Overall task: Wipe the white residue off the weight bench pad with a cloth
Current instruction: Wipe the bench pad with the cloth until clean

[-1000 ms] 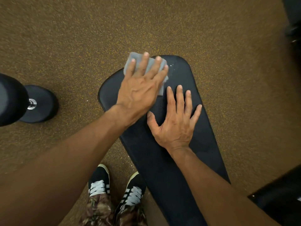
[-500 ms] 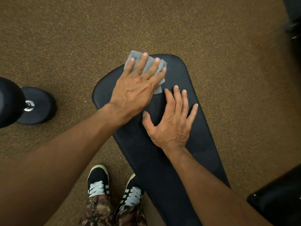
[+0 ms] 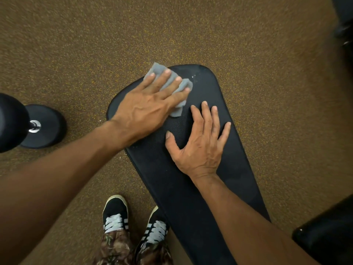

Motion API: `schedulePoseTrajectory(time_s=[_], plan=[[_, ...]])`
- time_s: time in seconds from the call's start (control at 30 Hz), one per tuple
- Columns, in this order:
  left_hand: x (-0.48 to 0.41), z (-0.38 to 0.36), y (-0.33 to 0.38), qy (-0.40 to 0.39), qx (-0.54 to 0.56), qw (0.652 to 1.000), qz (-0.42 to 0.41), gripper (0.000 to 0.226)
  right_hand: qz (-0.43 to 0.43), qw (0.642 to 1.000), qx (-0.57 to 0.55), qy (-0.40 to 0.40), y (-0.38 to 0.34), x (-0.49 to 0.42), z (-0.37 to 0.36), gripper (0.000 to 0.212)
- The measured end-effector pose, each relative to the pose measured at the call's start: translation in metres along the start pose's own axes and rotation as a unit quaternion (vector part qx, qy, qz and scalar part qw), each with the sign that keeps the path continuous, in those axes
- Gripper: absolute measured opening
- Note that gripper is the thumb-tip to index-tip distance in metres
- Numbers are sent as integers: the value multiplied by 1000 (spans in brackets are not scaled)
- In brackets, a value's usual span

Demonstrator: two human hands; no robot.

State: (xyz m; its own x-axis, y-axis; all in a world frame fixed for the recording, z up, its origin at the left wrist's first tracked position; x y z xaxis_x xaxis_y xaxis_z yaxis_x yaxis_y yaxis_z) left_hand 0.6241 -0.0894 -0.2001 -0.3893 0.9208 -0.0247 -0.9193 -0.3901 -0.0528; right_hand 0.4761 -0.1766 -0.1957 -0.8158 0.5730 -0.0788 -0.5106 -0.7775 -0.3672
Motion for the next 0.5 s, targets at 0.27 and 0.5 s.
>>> schedulePoseTrajectory(time_s=[0.27, 0.5], plan=[[-46, 0, 11, -35, 41, 996, 72, 51, 3, 1000, 4, 2, 0, 0, 0, 84], [-28, 8, -20, -66, 23, 997, 19, 55, -1, 1000, 5, -4, -1, -1, 0, 84]])
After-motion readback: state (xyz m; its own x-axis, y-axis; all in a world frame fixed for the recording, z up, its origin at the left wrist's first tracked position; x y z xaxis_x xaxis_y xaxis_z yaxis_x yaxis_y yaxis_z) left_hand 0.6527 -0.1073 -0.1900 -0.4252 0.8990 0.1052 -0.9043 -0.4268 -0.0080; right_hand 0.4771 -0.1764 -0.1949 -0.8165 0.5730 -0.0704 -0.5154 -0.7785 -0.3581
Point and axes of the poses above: each hand's wrist, its own x-axis away from the middle knuckle, its own z-axis out of the back of the hand, y = z × x, the point moved 2 cm from there along -x, towards the middle knuckle, and after that the axes turned 14 degrees about -x, right-handed, at the moved point
